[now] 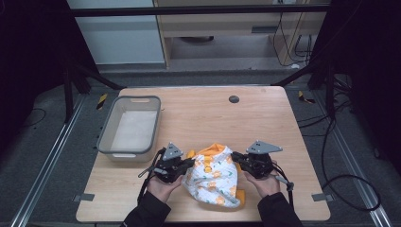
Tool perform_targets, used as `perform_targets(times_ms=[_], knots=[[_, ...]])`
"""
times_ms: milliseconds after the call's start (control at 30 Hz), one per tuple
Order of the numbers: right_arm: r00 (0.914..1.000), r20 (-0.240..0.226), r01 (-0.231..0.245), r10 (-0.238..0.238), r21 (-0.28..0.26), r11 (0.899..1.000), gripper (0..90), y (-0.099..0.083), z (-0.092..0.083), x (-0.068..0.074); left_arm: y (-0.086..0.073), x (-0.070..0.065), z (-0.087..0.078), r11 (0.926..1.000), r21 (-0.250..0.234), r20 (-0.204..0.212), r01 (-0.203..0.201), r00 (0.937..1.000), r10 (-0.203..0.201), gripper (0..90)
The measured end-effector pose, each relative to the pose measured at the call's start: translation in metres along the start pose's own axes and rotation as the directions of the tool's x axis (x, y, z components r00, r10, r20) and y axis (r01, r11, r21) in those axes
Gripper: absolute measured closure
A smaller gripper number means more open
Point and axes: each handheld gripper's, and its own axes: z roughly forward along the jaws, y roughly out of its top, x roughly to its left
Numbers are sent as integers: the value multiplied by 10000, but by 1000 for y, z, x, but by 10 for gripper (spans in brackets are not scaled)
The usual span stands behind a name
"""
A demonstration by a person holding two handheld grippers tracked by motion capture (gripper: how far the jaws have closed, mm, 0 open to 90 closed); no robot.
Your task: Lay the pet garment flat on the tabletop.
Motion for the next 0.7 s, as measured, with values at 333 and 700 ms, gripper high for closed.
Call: perform_targets(times_ms=[333,700], knots=[[9997,124,212,-206,-517,9984,852,12,-8,4,12,-8,-13,9974,-712,-190,-48,9998,34,872],[9986,388,387,-350,-1002,9942,851,32,-15,1,32,-14,-24,9910,-1307,-375,-274,9990,227,872]])
